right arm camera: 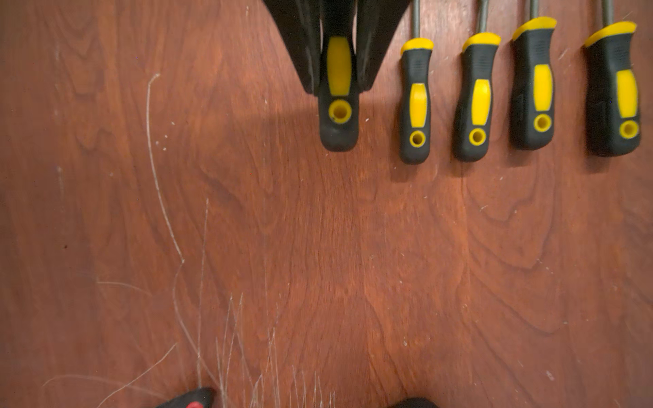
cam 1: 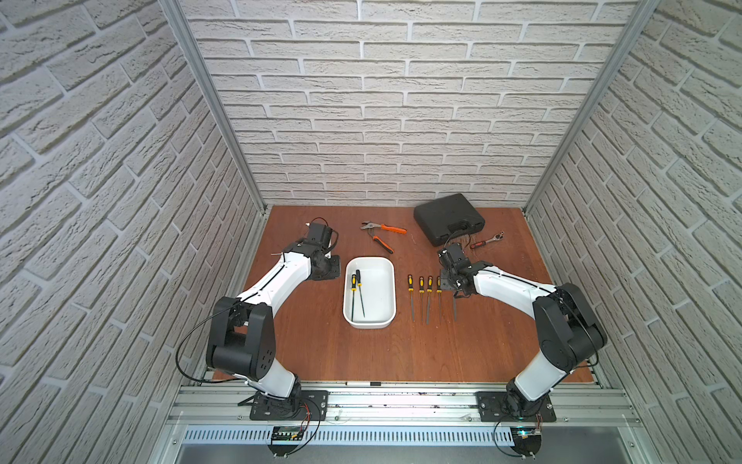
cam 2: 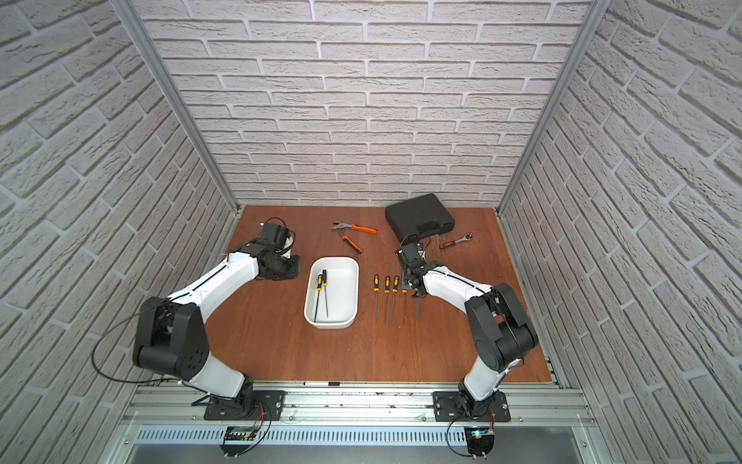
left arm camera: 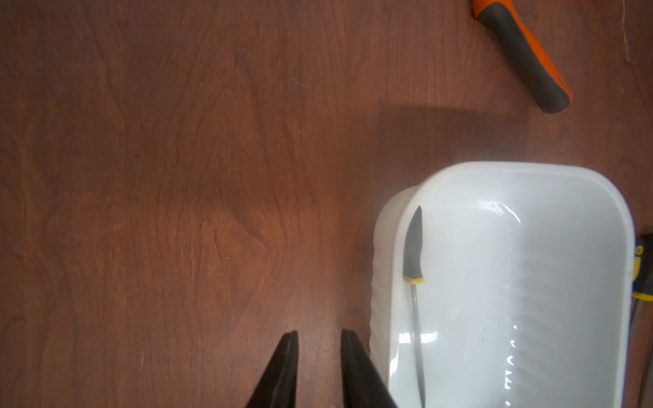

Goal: Take the file tool out of the storage box
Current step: Place the file tool at the center of the board, then pick up the file tool from the storage box.

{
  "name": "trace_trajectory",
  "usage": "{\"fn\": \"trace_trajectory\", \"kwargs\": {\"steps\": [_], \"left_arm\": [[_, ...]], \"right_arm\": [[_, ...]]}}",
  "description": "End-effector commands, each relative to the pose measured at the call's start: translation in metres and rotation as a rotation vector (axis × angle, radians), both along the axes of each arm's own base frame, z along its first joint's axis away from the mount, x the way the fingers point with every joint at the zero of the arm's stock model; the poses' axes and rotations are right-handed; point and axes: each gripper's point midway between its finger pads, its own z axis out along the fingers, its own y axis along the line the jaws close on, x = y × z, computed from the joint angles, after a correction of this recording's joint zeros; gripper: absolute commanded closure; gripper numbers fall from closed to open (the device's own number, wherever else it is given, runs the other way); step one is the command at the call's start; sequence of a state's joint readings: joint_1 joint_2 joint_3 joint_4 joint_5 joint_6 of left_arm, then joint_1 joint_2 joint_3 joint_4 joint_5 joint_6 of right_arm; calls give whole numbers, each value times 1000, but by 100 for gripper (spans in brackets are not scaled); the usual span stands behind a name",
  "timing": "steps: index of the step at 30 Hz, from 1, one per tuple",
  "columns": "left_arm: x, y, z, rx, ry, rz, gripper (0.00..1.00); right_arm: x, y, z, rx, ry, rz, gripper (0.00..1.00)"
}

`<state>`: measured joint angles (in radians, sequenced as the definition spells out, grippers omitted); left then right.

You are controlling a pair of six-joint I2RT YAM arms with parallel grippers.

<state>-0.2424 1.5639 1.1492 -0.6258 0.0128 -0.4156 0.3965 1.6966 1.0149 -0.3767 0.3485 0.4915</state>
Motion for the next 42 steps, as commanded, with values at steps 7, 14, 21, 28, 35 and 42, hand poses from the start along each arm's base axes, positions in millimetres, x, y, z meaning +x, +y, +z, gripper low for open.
{"fn": "trace_trajectory", "kwargs": {"steps": [7,14,21,28,35,42], "left_arm": [[3,-2,3,5,-1,-15,72],[3,-2,3,9,3,-20,72],[3,-2,1,12,5,-21,72],[3,-2,1,8,4,-21,72],[6,-3,5,7,-3,-21,72],[9,-7,1,-13,1,-18,72]], "right_arm": [[14,18,-19,56,25,54,98],[18,15,-23,50,34,47,97],[19,10,-20,40,34,39,82],[25,9,7,22,-2,48,69],[38,33,72,72,-104,100,68],[33,159,131,284,-216,408,67]]}}
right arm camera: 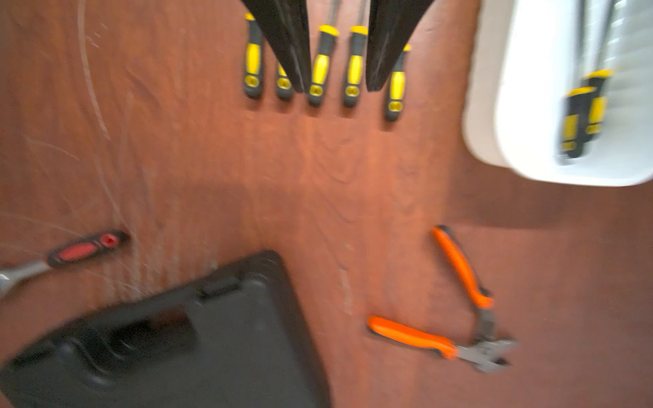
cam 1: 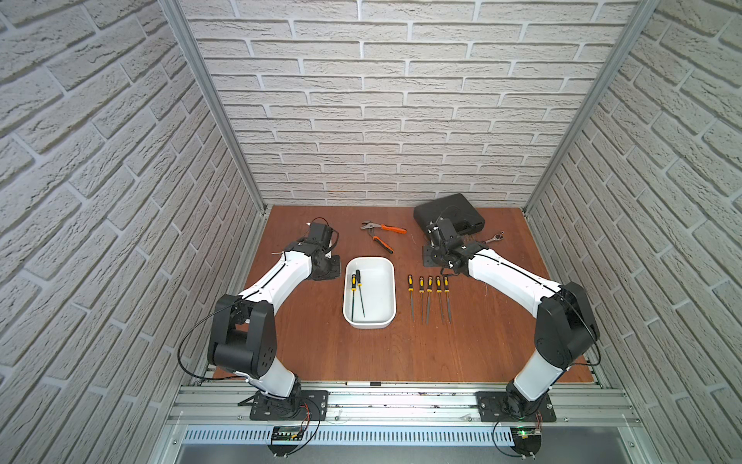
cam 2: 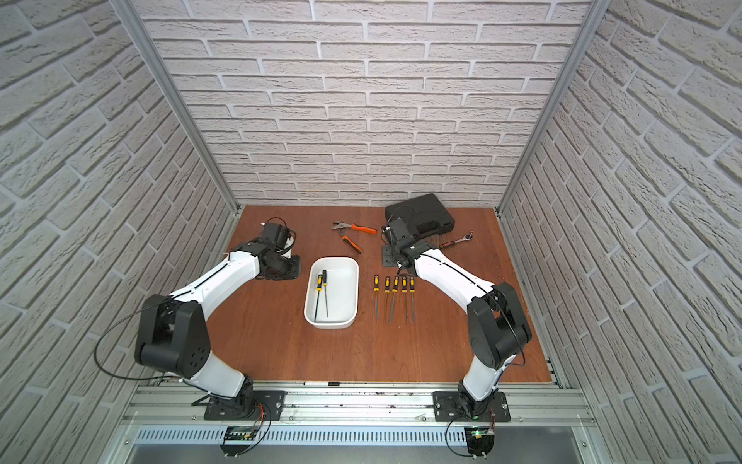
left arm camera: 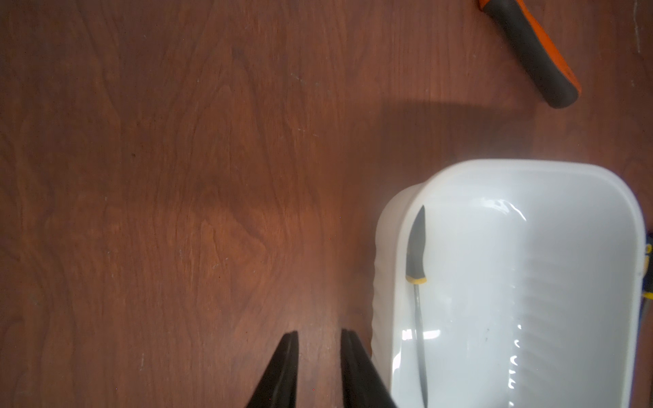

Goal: Take the file tool out of the storage box
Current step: Pick up the file tool from the storage box.

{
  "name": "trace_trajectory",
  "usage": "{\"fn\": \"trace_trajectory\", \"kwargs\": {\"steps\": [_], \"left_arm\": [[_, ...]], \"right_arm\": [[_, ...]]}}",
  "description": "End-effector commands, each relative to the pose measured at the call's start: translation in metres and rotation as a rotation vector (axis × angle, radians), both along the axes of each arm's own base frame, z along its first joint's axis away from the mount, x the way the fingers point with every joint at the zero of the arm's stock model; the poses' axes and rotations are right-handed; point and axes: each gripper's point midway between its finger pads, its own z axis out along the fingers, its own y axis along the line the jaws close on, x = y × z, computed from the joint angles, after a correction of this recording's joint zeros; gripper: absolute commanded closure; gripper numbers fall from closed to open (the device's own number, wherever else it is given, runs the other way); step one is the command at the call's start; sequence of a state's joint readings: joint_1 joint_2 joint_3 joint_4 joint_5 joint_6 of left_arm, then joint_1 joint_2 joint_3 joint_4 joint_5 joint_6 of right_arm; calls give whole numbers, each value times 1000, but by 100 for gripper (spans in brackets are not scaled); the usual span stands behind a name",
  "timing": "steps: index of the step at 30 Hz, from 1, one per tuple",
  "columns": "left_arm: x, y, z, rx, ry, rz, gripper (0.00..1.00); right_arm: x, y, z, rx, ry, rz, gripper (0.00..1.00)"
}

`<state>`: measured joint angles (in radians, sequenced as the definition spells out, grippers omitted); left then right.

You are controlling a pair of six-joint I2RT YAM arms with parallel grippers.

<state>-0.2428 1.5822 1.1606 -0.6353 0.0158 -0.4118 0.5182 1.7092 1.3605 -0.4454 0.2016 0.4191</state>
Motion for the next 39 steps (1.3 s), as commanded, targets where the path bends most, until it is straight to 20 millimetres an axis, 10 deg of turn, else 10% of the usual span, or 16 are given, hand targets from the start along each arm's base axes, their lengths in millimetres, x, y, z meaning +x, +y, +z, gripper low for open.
{"fn": "trace_trajectory", "kwargs": {"steps": [1,11,24,39], "left_arm": [[8,-6,5,-21,-17,-9,72],[4,0,10,2,-27,-6,72],[-6,6,2,6,-15,11,72],[-10,10,0,13,-13,17,72]], "right_arm": [[-16,71,27,112,-50,194,66],[-17,182,-32,96,117,341,66],[-5,204,-97,29,242,339,66],[1,210,-119,-5,276,331,71]]}}
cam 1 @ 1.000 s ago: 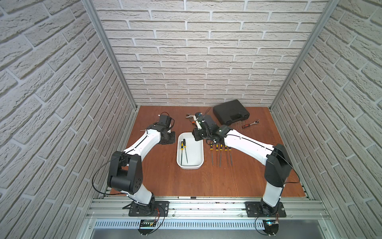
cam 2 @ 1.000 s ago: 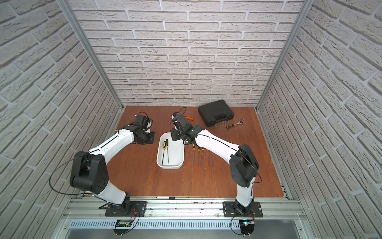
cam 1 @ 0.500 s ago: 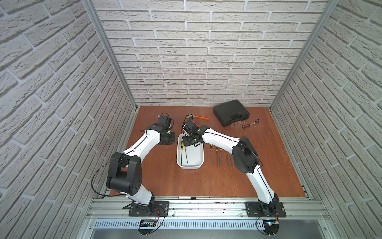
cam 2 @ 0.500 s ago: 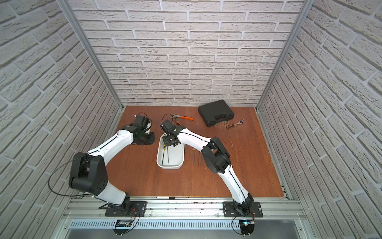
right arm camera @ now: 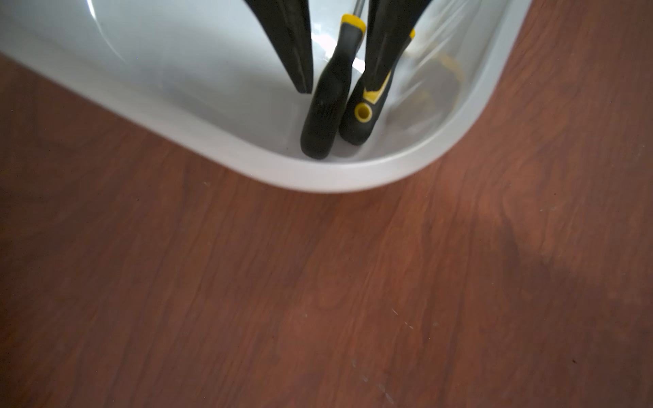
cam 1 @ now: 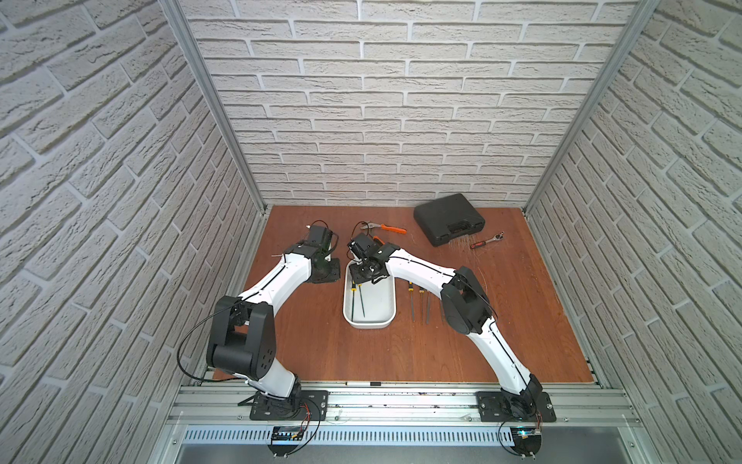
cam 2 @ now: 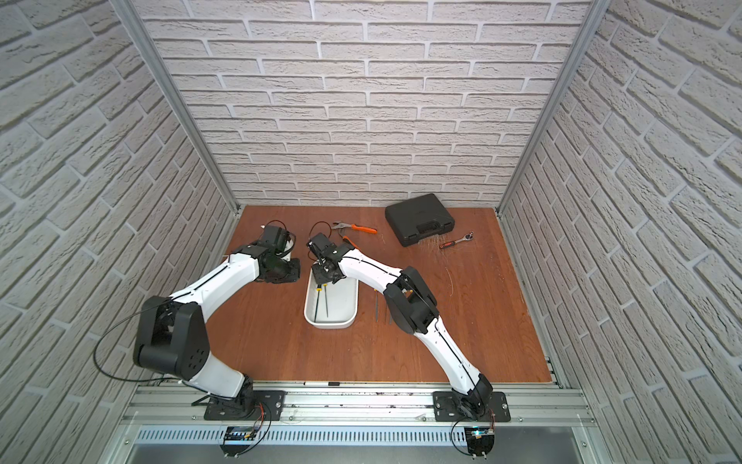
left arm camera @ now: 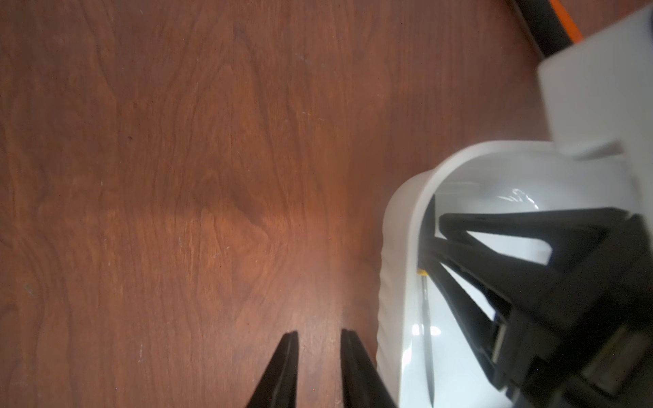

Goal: Take the file tool out of the storage box
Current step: Pick up the file tool from the storage box.

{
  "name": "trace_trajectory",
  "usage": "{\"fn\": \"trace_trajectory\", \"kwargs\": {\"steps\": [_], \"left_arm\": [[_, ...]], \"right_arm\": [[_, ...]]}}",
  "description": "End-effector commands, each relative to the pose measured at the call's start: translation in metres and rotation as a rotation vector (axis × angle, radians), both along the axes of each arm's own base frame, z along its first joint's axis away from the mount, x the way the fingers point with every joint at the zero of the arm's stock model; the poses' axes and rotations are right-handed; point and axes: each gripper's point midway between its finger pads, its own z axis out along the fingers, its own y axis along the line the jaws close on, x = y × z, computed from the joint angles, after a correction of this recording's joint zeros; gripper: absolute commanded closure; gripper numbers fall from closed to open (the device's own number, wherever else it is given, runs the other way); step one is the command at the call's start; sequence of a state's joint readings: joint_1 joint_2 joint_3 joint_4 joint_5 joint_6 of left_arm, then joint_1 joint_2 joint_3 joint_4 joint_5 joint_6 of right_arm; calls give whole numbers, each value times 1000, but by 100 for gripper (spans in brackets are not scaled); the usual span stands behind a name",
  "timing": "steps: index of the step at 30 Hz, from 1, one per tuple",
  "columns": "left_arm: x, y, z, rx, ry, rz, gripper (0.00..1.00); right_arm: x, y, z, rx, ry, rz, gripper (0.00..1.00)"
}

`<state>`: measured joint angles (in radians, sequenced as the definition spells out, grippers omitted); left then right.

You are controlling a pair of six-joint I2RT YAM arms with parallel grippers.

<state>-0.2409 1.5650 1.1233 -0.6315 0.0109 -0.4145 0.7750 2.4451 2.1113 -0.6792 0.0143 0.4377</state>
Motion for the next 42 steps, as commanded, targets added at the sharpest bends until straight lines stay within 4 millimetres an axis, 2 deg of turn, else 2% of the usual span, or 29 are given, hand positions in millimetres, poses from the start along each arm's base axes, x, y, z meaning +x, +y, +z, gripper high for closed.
{"fn": "trace_trajectory", "kwargs": {"steps": [1,4,12,20,25,27,31,36,42], "left_arm": [[-1,6,7,5,-29,11,72],[-2,7,6,6,-27,12,72],[-2,8,7,6,-29,13,72],[-3,9,6,7,-27,13,72],[-2,9,7,6,-30,15,72],[-1,9,9,6,-33,13,72],[-1,10,9,6,-33,16,72],[-1,9,9,4,-30,13,72],[1,9,13,6,-35,12,72]], "right_arm": [[-1,0,0,-17,2,-14,73],[-2,-4,-6,-37,12,-18,77],[-6,-8,-15,-60,37,-21,80],[0,-20,-11,-107,10,-41,71],[7,-29,-7,-93,9,-67,71],[9,-31,-8,-86,18,-69,75],[6,-26,-9,-56,35,-58,97],[8,-17,15,35,1,-68,98],[8,-14,76,196,-74,-83,97]]}}
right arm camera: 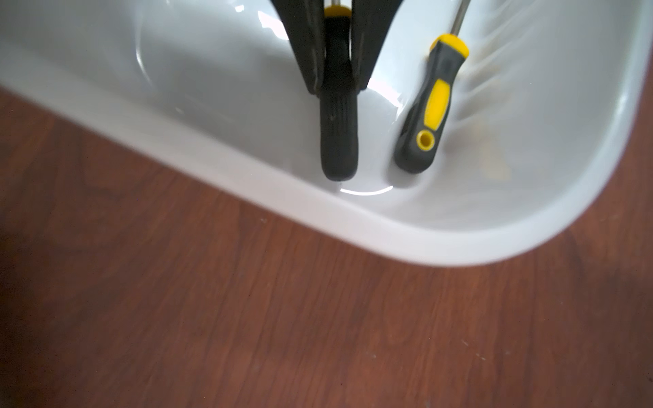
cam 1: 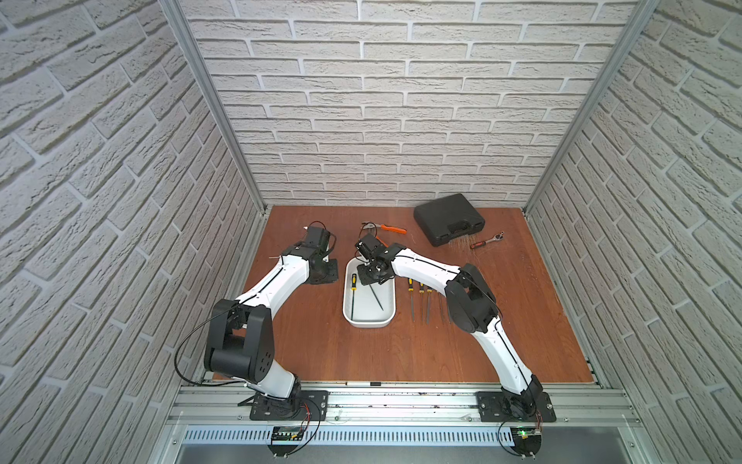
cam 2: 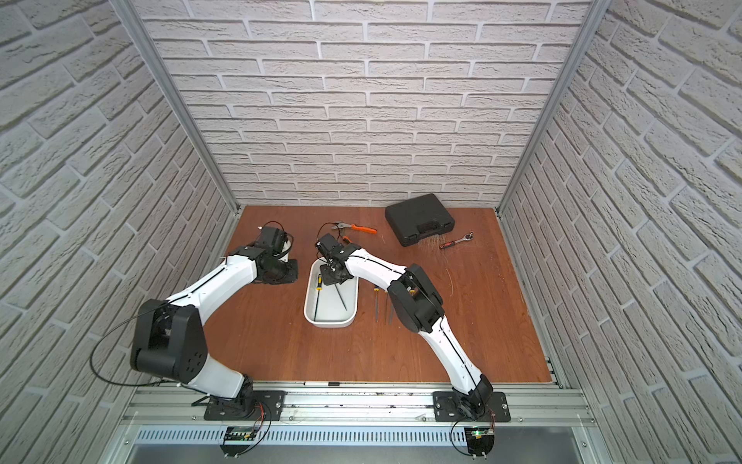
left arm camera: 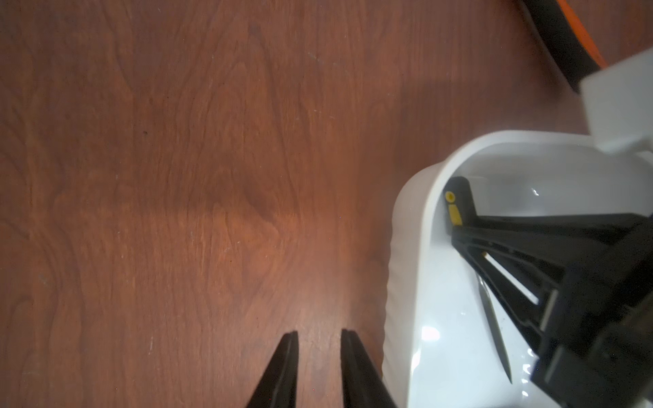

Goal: Take the file tool out of the storage box
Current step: Pick up the file tool from the storage box, then place the file tool at the center of the board.

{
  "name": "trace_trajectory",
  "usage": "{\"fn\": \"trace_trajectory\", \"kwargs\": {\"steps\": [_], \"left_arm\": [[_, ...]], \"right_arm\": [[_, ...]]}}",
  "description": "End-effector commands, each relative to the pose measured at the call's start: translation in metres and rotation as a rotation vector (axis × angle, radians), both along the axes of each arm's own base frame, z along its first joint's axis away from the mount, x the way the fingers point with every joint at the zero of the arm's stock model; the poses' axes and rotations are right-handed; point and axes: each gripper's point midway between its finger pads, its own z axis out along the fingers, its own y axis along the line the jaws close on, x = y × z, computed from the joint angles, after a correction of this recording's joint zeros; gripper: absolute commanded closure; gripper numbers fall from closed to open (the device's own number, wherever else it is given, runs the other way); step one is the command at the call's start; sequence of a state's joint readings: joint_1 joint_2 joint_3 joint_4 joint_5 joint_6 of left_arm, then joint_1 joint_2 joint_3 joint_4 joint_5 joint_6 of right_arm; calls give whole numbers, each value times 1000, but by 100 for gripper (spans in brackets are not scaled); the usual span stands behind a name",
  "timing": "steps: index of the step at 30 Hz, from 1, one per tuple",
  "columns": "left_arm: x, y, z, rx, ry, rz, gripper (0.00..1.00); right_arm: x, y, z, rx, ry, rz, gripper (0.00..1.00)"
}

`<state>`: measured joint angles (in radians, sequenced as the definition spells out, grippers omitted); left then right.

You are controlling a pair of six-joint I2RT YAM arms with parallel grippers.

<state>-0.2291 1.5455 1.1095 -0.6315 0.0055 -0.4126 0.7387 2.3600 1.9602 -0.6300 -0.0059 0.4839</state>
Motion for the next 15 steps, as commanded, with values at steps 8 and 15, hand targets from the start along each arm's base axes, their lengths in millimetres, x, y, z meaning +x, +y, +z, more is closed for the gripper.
{"fn": "trace_trajectory", "kwargs": {"steps": [8,15], "left_arm": [[7,1,12,-5,-33,-2,72],[9,-1,9,-11,-30,-2,72]], "right_arm": [[7,-36,159,333,-249,-125,98],[-9,-133,146,309,-252,-304,97]]}}
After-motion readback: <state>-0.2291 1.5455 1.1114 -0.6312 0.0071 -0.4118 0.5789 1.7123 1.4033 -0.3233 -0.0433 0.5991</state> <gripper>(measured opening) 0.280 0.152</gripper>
